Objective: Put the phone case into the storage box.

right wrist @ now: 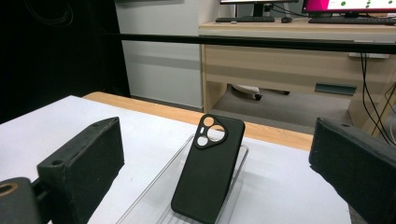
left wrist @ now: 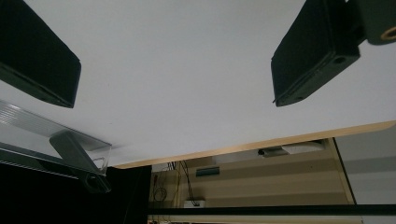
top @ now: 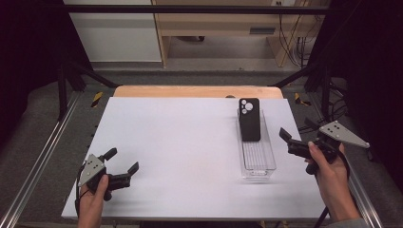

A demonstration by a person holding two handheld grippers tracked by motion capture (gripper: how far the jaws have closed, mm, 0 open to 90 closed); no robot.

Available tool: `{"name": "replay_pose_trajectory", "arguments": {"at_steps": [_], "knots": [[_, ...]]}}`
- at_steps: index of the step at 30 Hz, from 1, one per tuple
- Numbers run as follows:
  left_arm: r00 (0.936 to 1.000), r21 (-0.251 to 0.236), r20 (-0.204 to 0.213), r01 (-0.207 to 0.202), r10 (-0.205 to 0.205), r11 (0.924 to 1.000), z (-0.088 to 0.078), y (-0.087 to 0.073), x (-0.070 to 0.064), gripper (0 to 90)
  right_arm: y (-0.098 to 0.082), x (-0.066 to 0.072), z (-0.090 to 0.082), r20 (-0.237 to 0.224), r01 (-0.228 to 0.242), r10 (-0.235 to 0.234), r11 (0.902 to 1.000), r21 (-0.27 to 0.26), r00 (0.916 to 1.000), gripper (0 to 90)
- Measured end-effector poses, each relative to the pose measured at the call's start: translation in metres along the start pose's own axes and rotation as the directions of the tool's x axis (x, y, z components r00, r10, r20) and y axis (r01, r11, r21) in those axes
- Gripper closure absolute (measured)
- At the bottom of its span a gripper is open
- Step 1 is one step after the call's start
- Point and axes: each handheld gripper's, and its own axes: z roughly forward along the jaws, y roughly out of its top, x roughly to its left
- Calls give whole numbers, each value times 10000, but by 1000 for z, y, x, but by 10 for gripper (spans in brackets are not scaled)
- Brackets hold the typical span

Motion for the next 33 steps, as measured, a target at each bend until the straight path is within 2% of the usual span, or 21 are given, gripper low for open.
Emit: {"name": "replay_pose_trajectory", "arguments": {"at_steps": [23, 33], "knots": [[9999, -3, 103, -53, 53, 10000, 0, 1, -2, 15, -13, 7, -11, -168, 337, -336, 9994, 27, 9993, 35], [9999, 1, 125, -65, 65, 10000, -1, 1, -3, 15, -20, 6, -18, -137, 323, -322, 9995, 17, 9994, 33]]}}
